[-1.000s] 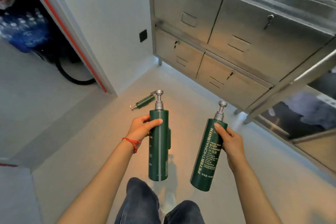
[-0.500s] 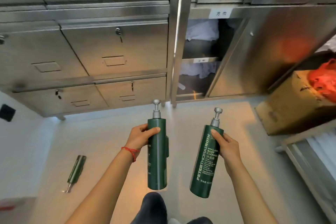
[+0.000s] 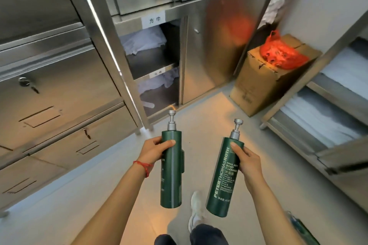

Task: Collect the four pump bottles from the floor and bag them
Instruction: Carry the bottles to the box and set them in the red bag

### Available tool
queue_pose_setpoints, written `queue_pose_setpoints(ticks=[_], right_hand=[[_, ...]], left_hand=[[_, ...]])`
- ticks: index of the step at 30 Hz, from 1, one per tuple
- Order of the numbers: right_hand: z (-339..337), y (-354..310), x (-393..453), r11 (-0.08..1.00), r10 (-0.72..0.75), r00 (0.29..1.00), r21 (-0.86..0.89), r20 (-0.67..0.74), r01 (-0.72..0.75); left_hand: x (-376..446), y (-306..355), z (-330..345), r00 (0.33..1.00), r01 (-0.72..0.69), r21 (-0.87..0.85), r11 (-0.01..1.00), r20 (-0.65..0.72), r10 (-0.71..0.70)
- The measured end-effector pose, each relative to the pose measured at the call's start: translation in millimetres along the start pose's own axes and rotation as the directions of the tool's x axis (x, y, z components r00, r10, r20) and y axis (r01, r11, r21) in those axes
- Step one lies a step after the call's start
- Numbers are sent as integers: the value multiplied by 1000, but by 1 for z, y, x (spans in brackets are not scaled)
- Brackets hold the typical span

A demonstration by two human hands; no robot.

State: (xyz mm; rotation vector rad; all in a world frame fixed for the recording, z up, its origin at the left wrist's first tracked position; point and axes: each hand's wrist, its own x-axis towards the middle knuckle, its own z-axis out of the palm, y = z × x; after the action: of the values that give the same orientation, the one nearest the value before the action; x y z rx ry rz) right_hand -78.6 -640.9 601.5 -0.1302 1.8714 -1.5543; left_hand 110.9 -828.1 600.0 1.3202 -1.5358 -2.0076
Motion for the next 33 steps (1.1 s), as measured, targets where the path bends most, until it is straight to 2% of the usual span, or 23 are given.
queue_pose_setpoints(ticks=[18,26,33], right_hand=[[-58,-162,236,992,-100,987,68,-124,109],[-67,-214,359,990,-84,959,86,-272,111],[-88,-261,446,983,-47,920,146,-388,112]], left_hand=[[243,176,165,977,-79,91,993,205,59],[385,259,243,906,-210,213,954,410,108],[489,318,316,855,-194,225,955,517,52]])
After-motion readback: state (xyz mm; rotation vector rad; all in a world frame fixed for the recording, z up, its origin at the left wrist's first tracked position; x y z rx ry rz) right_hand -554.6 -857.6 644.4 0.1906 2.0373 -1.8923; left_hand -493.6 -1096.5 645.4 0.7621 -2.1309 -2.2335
